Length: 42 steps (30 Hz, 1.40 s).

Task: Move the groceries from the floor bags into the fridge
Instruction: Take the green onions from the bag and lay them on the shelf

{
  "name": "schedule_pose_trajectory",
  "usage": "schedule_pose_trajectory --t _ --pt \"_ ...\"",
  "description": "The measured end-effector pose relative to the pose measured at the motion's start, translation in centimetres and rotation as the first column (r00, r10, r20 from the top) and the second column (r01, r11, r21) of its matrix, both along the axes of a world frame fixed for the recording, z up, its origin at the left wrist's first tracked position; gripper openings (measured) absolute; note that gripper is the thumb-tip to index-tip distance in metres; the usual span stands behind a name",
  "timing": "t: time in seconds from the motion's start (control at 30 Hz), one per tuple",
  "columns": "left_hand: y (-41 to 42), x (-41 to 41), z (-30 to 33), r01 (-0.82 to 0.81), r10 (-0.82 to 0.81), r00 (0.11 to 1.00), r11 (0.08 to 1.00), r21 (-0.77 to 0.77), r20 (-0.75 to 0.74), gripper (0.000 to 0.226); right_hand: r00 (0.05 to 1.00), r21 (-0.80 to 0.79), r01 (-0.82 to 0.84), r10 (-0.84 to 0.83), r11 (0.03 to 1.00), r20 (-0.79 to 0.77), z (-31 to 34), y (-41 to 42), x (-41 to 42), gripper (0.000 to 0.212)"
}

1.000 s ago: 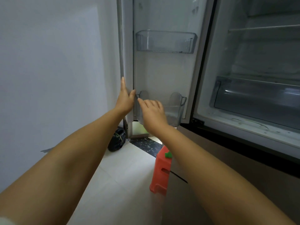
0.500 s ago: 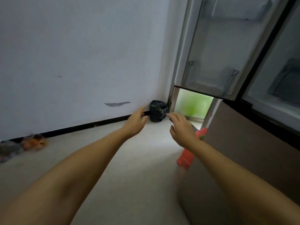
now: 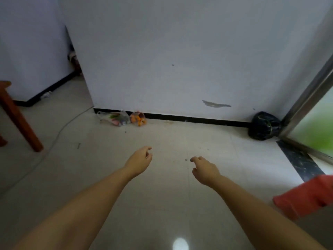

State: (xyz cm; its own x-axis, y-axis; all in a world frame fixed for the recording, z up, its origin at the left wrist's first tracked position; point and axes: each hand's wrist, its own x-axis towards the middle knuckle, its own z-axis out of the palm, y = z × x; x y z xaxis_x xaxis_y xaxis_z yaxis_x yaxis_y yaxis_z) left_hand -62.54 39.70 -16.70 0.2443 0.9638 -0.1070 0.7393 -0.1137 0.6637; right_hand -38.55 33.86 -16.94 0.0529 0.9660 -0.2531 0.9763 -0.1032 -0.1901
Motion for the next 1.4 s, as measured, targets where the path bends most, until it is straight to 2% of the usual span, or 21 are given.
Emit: schedule_pose_trajectory --t 0.07,0.13,0.3,0.43,0.73,0.97,1.07,1.4 --pt "1.0 -5.0 -0.7 -0.054 0.053 0.998 0.999 -0.010 -0.034 0.037 0.997 -0.108 -0.076 0.078 0.991 0.018 -0.9 3.0 -4.3 0.043" --pt "2.3 -10.4 -0.9 -0.093 0.090 0.990 0.995 -0.023 -0.105 0.036 0.991 -0.146 -0.129 0.133 0.981 0.019 -1.6 6.0 -9.4 0.043" --pt "6.6 -23.6 -0.2 -0.158 0.132 0.948 0.985 -0.066 -0.289 0.039 0.972 -0.169 -0.230 0.235 0.958 0.007 -2.1 12.9 -22.2 0.042" --pt "10.4 -30.0 0.4 -0.179 0.131 0.934 0.977 -0.117 -0.334 0.041 0.956 -0.165 -0.290 0.292 0.943 -0.009 -1.8 17.4 -29.1 0.042" --pt "22.9 -33.8 -1.8 -0.177 0.127 0.948 0.972 -0.152 -0.292 0.040 0.947 -0.174 -0.314 0.321 0.933 0.016 -2.9 30.9 -34.1 0.043" --pt "37.6 -36.6 -1.9 -0.238 0.179 0.940 0.954 -0.183 -0.290 0.039 0.929 -0.236 -0.353 0.369 0.905 0.022 -2.7 47.5 -34.9 0.044" --pt "44.1 -38.1 -0.9 -0.275 0.228 0.939 0.948 -0.162 -0.258 0.038 0.920 -0.215 -0.374 0.390 0.902 0.039 -1.3 55.2 -35.9 0.043" --pt "64.3 -45.0 -2.6 -0.305 0.264 0.937 0.938 -0.164 -0.228 0.033 0.877 -0.188 -0.461 0.478 0.867 0.053 -2.4 76.3 -44.6 0.043"
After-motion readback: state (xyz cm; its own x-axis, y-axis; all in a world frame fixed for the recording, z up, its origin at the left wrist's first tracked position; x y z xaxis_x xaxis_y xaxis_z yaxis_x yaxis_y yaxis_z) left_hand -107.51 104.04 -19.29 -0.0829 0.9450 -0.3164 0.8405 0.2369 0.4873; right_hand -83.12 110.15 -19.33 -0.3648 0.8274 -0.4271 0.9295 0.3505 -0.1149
